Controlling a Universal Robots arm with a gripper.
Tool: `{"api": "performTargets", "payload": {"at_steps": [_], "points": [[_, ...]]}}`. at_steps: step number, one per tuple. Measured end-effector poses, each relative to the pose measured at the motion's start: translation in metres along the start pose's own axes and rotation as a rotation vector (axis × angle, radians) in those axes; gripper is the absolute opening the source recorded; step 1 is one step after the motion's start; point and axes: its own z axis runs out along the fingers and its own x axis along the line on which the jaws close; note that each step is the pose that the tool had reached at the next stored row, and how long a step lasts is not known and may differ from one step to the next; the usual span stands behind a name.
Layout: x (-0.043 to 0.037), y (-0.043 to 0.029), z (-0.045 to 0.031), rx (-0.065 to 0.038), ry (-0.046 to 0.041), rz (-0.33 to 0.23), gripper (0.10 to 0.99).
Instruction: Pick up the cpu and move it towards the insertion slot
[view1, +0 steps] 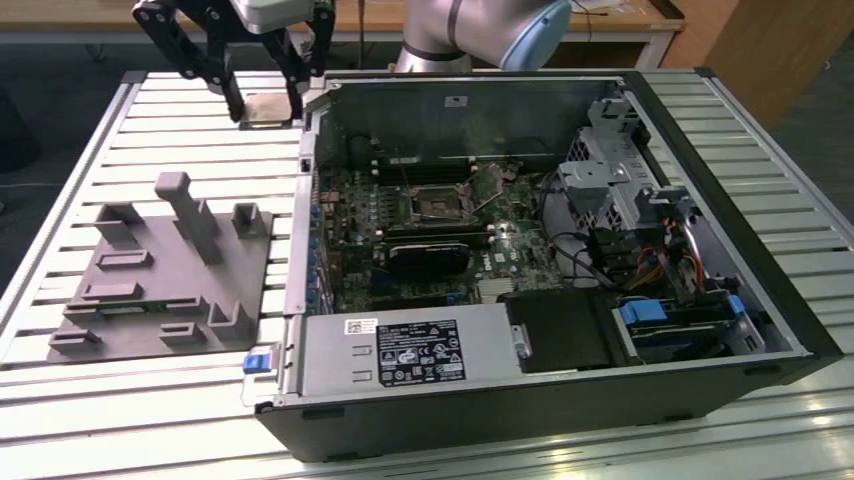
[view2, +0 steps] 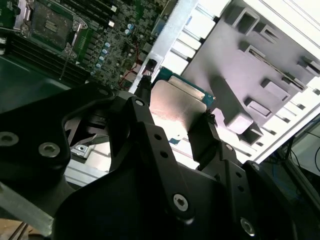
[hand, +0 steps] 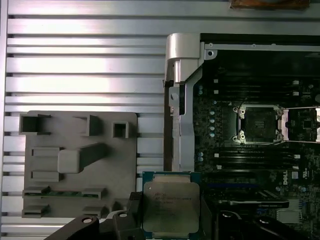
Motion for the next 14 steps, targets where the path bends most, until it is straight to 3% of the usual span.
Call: {"api": "performTargets", "payload": {"at_steps": [14], "points": [[-0.0224,0.0022,0.0002,0.000,0.0000,0.000,0.545]]}}
